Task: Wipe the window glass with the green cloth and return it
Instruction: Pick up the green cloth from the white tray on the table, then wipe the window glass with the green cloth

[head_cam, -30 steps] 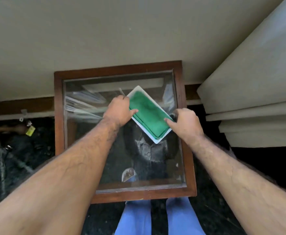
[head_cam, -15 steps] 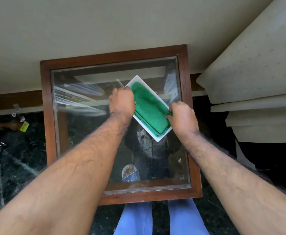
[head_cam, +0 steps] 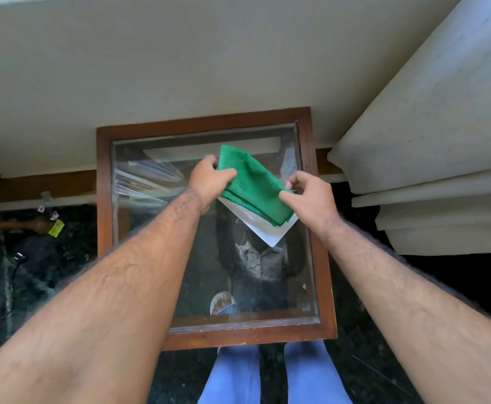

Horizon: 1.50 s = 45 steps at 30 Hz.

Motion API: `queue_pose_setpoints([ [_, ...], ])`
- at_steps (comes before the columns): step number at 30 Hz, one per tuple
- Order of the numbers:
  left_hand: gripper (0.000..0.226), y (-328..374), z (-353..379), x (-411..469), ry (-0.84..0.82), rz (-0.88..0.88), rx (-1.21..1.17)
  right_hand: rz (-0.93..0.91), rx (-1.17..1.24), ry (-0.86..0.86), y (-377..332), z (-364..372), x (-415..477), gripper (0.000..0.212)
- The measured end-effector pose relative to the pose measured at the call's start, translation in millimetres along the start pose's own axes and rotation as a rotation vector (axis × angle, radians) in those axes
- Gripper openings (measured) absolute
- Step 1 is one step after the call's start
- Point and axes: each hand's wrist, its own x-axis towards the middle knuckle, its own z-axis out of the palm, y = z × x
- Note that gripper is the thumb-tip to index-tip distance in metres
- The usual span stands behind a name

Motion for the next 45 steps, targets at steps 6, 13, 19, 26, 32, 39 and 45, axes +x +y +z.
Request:
queue_pose_setpoints([
  [6, 0.044, 42, -57, -47, -0.063, 0.019, -0.350, -0.064, 0.076, 0.038, -60, -52, -28, 0.027],
  [13, 0.029, 132, -140, -114, -0.139, 0.197, -0.474, -0.221, 0.023, 0.123, -164, -131, -67, 0.032],
  [19, 0.034, 243, -231, -180, -0.169, 0.387, -0.460, -0.357, 0.100, 0.180, -266, -205, -114, 0.025],
  [26, 0.038, 356, -324, -262, -0.158, 0.558, -0.449, -0.549, 0.131, 0.265, -377, -292, -168, 0.018],
  [32, 0.040, 440, -388, -326, -0.066, 0.752, -0.466, -0.672, 0.181, 0.352, -461, -349, -211, 0.013],
  [39, 0.033, 511, -458, -394, 0.016, 0.908, -0.546, -0.885, 0.208, 0.447, -559, -392, -251, 0.020],
  [45, 0.028, 562, -516, -442, 0.166, 1.044, -0.395, -1.066, 0.042, 0.527, -619, -422, -279, 0.019],
])
